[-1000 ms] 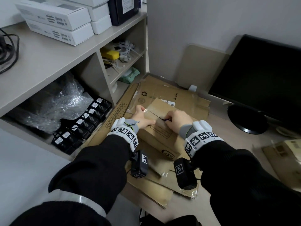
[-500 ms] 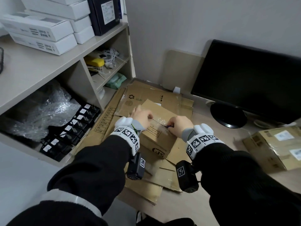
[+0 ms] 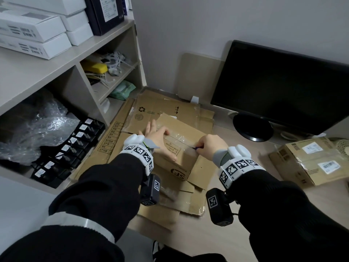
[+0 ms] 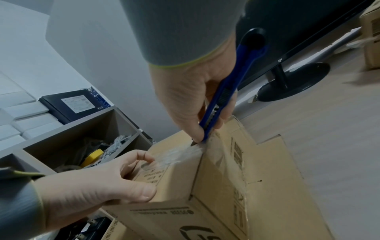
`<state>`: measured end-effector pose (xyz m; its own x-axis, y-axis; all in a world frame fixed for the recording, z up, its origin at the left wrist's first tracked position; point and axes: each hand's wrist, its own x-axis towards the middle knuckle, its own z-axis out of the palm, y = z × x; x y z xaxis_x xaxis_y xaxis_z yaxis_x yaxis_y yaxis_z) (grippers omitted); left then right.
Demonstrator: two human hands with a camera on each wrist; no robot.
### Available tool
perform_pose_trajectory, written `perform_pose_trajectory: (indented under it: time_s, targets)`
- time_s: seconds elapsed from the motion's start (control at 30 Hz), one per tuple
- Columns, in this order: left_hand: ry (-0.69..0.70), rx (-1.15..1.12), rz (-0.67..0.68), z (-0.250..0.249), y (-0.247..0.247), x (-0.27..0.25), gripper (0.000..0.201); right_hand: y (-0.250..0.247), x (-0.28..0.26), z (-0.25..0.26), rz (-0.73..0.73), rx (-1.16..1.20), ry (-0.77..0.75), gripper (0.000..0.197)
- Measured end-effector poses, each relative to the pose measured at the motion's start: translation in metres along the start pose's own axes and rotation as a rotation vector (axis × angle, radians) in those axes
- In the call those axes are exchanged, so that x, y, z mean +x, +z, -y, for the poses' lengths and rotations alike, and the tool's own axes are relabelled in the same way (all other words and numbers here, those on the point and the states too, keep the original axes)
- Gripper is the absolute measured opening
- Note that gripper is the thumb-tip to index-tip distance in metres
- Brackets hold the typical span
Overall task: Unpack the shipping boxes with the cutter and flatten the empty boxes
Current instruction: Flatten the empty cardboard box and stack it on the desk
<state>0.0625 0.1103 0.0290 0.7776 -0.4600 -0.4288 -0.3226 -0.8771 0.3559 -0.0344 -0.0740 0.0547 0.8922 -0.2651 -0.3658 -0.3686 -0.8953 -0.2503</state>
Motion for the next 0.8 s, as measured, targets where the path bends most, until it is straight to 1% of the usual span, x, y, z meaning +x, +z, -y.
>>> perform_pose_trajectory:
  time_s: [0.13,0.3,0.5,0.57,0.63,0.7,0.77,0.8]
  targets:
    - [-0.019,0.006,0.037,-0.003,-0.003,0.006,0.096,0.001,-0.005,-0.012,-0.006,0.007,0.022,0.019]
    - [-0.034,0.022,0.036,-0.01,-0.005,0.001,0.097,-0.003,-0.013,-0.019,0.006,0.012,0.031,0.018]
    - [-0.062,0.043,0.035,-0.019,-0.009,-0.005,0.094,-0.013,-0.012,-0.011,0.026,-0.08,0.079,0.016]
    - [-0.078,0.074,0.037,-0.021,-0.012,-0.007,0.093,-0.018,-0.014,-0.011,0.065,-0.129,0.096,0.015]
    - [-0.092,0.101,0.046,-0.024,-0.013,-0.008,0.095,-0.024,-0.019,-0.012,0.08,-0.161,0.129,0.02]
    - [-0.098,0.117,0.057,-0.025,-0.014,-0.007,0.097,-0.028,-0.019,-0.018,0.015,-0.075,0.137,0.017]
    - [-0.101,0.11,0.069,-0.027,-0.015,-0.008,0.097,-0.031,-0.017,-0.019,-0.113,0.066,0.101,0.017]
    - [-0.096,0.104,0.074,-0.029,-0.015,-0.009,0.095,-0.03,-0.016,-0.017,-0.142,0.116,0.08,0.019]
